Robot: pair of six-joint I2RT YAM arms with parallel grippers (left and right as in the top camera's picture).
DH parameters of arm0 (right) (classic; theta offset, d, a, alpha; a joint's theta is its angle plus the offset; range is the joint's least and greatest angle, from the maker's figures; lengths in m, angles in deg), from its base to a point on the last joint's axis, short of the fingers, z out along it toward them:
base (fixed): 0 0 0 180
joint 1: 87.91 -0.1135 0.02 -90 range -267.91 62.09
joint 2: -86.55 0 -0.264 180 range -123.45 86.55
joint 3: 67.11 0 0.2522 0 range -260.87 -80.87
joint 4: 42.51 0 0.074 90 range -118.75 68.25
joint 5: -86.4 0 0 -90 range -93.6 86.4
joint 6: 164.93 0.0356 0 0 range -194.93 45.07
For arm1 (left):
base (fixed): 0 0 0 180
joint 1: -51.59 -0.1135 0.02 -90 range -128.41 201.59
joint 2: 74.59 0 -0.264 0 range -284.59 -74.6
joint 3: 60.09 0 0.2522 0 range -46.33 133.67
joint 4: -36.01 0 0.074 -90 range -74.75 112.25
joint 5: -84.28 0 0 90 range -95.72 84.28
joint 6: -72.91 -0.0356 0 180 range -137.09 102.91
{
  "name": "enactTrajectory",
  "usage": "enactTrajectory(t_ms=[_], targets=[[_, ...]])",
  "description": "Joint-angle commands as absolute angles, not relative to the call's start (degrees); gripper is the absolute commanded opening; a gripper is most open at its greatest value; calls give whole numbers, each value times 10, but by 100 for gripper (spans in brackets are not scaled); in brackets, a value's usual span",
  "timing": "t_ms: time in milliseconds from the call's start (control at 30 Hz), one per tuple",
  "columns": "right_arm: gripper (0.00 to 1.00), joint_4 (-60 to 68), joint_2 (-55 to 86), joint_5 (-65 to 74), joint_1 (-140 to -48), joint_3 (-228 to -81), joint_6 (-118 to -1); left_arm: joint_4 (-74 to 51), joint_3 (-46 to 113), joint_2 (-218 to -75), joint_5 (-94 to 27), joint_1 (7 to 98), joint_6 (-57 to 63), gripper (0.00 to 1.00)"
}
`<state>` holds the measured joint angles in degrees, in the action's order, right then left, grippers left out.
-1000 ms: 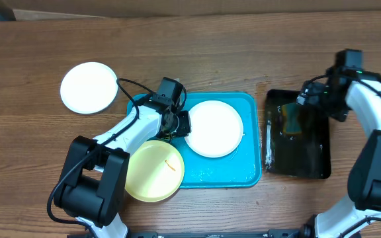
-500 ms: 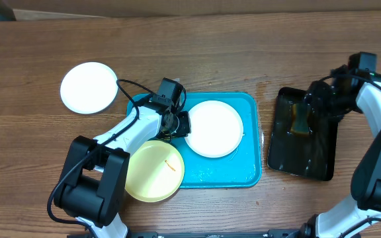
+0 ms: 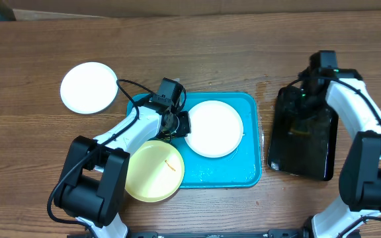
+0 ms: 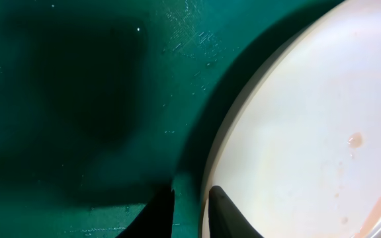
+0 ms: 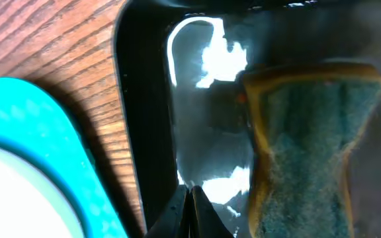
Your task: Clean dirty plates on tray and stack at the side
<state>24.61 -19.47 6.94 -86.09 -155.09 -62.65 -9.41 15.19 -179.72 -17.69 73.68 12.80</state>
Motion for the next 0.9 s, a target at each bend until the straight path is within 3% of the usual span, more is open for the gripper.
enactTrajectory(t_ms=[0,867], targets=[[4,233,-194,25,-886,-1536,-611,-93,148,-1802,-174,738,127,20],[4,200,-194,36,-955,-1506,-600,-94,148,-1802,-174,738,127,20]])
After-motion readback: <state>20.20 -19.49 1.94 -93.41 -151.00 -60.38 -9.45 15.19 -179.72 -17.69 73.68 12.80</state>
